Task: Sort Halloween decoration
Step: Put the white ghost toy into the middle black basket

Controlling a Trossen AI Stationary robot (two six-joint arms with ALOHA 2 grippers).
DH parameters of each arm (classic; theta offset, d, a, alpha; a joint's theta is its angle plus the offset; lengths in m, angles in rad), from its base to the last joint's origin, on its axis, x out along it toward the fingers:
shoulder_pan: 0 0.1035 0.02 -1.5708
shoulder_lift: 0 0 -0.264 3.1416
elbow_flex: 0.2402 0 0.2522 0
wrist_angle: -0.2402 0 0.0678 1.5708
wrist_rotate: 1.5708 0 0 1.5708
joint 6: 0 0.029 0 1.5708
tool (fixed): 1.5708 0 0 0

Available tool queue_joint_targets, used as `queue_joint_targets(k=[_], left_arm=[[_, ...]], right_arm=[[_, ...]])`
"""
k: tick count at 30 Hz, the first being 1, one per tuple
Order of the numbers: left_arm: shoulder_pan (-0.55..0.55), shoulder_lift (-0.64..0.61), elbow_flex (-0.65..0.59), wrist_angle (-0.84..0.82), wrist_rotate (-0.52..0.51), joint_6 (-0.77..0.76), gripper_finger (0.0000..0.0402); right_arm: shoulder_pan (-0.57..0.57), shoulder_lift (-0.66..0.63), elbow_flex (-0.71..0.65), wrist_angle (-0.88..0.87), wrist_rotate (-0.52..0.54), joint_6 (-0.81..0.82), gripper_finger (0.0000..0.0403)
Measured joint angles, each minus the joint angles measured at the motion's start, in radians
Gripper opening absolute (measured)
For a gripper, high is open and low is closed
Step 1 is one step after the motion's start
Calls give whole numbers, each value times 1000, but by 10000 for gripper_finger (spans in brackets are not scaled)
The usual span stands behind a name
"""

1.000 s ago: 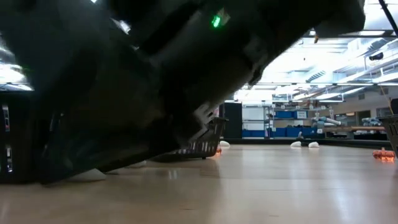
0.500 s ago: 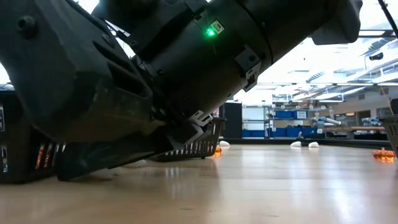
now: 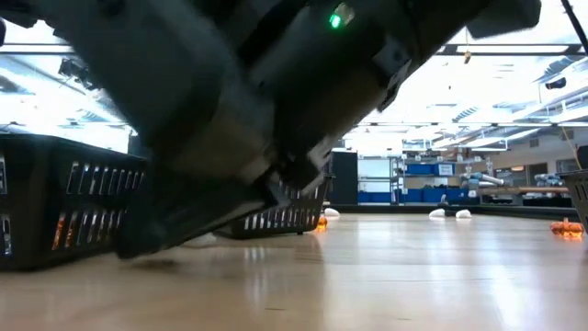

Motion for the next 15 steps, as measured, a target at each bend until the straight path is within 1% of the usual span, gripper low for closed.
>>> queue_joint_targets(k=[4, 7, 9, 12, 15], left_arm=[[0, 0, 0, 0, 0, 0, 155], [0, 0, 0, 0, 0, 0, 155], [0, 0, 0, 0, 0, 0, 155], [0, 0, 0, 1, 0, 0, 155], [0, 0, 0, 1, 0, 0, 155]], right_arm=[[6, -36, 0, -37, 1, 0, 64], [6, -77, 0, -101, 15, -2, 65], [3, -110, 1, -161, 44, -2, 70], [-14, -147, 2, -254, 115, -3, 75], [-43, -166, 2, -282, 185, -43, 76]])
